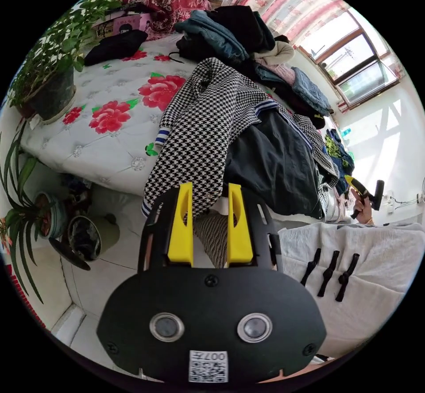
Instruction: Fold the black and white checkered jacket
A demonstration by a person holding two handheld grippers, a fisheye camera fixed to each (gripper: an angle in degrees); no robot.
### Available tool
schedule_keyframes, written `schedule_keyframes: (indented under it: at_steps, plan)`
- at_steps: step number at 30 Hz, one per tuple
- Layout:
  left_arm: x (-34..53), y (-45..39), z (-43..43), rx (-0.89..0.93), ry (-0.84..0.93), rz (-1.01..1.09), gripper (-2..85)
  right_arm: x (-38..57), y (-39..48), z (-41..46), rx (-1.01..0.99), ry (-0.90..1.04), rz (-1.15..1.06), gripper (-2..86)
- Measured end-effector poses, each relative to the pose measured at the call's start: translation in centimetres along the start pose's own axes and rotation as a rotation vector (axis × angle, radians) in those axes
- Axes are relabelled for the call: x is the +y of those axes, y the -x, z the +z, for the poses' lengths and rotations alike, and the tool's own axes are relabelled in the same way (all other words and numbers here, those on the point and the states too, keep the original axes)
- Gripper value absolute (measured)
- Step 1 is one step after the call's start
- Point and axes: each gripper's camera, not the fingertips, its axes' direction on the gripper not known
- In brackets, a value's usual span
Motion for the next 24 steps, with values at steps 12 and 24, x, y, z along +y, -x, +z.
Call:
schedule_keyframes:
  at_steps: [12, 24]
  plan:
    - [-6.4, 0.1, 8.8, -0.148, 0.295, 0.161, 0.8, -19.9, 8.9, 28.3, -0.315, 0.329, -0.099, 8.7]
    - [-8.9, 7.8, -4.7, 0.317, -0.057, 0.012, -0.6, -27.3, 3.3, 34.6, -0.280, 0.261, 0.232, 5.4]
